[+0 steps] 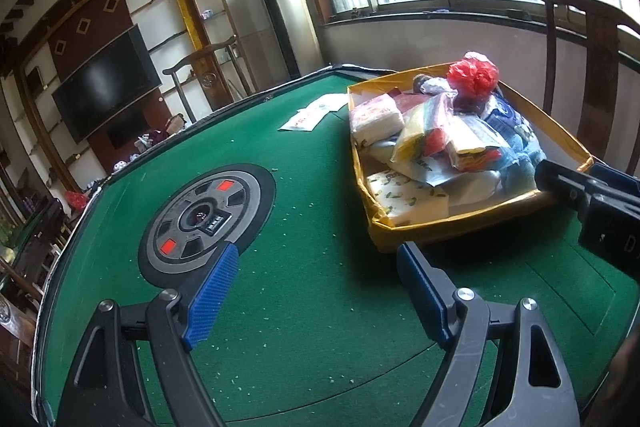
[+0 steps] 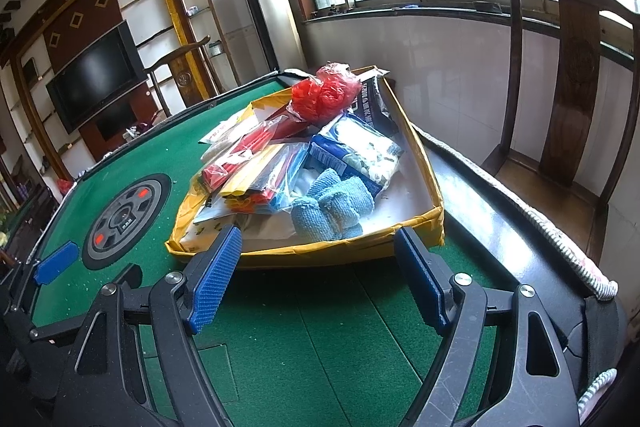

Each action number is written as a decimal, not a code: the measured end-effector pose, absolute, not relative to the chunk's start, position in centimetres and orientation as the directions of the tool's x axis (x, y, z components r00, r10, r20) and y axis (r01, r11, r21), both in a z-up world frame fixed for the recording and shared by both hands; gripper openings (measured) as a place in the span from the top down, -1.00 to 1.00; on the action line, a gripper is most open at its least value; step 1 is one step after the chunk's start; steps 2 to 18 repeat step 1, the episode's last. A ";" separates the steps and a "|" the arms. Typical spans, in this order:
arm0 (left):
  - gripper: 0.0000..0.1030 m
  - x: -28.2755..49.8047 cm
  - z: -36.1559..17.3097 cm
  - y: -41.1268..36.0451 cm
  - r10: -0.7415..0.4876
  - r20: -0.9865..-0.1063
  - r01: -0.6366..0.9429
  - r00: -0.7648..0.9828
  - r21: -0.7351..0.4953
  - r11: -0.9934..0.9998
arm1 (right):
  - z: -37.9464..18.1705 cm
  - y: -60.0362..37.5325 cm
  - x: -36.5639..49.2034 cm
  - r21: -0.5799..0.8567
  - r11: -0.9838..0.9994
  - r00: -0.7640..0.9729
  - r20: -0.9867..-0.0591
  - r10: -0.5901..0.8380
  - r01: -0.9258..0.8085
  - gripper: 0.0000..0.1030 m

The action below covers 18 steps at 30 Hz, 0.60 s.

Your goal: Organize soft objects

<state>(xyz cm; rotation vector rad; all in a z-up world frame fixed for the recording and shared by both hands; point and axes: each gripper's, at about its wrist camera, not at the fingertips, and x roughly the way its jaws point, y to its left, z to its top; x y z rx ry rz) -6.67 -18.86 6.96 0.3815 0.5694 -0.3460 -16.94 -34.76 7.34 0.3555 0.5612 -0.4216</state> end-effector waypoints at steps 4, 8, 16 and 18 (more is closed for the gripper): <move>-0.59 -6.7 6.9 -18.9 -0.211 -0.581 0.421 0.786 0.254 0.871 | 7.3 -34.7 -17.0 0.210 0.855 0.766 -0.576 -0.284 0.474 -0.55; -0.59 -6.7 6.9 -18.9 -0.211 -0.581 0.421 0.786 0.254 0.871 | 7.3 -34.7 -17.0 0.210 0.855 0.766 -0.576 -0.284 0.474 -0.55; -0.59 -6.7 6.9 -18.9 -0.211 -0.581 0.421 0.786 0.254 0.871 | 7.3 -34.7 -17.0 0.210 0.855 0.766 -0.576 -0.284 0.474 -0.55; -0.59 -6.7 6.9 -18.9 -0.211 -0.581 0.421 0.786 0.254 0.871 | 7.3 -34.7 -17.0 0.210 0.855 0.766 -0.576 -0.284 0.474 -0.55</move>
